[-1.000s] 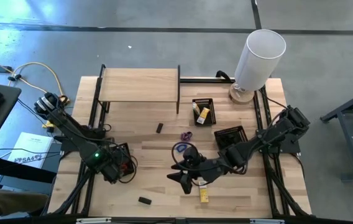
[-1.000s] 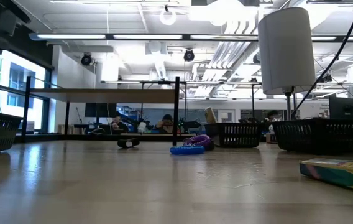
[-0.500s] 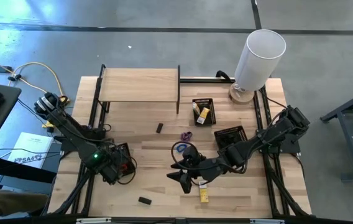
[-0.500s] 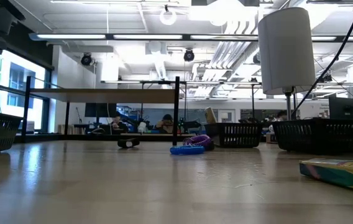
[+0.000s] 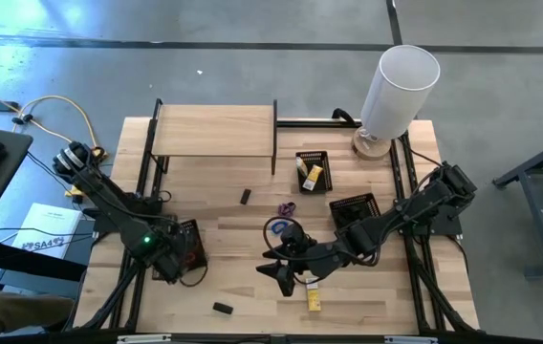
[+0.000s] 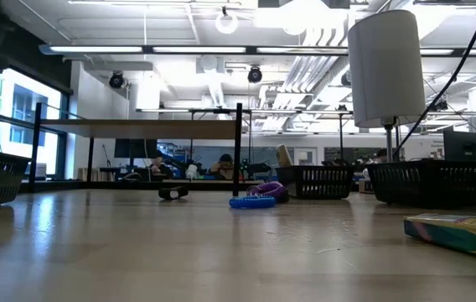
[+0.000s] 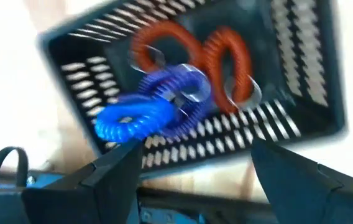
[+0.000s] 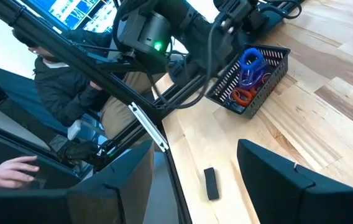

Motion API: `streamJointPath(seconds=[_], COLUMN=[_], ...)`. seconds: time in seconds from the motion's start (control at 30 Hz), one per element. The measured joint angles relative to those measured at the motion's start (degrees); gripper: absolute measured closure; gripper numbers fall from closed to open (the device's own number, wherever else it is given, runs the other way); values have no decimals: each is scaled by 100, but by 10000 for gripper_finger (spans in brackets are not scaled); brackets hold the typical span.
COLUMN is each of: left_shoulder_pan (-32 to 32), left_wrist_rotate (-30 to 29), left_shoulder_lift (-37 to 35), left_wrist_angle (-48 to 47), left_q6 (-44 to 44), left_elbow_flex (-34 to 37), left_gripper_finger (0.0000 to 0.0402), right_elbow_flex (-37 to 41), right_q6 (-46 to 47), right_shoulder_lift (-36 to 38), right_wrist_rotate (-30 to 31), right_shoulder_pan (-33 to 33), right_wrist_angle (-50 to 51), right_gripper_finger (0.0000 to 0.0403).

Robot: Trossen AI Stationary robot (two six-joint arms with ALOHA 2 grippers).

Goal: Pick & Place Office Desk Supplies
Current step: Put the blue spring keychain into the bottom left black bin, then put the crayon box into the top black bin

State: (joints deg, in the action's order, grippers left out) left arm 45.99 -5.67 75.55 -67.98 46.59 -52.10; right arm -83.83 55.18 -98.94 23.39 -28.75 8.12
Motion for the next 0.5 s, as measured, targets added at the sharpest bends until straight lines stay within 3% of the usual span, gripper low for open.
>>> streamJointPath(seconds=[0.17, 0.5], left_shoulder_pan=[350, 429], left_wrist_rotate=[4, -150], left_shoulder_lift=[0, 0], left_wrist_angle=[13, -42], left_q6=[-495, 17], left_elbow_flex=[0, -185], left_gripper_finger=[109, 109], right_elbow_flex=[0, 0], right_q6=[2, 1], right_shoulder_lift=[2, 2], right_wrist_rotate=[1, 1], right_shoulder_pan=[0, 0], right_wrist_angle=[0, 0], right_gripper_finger=[183, 183])
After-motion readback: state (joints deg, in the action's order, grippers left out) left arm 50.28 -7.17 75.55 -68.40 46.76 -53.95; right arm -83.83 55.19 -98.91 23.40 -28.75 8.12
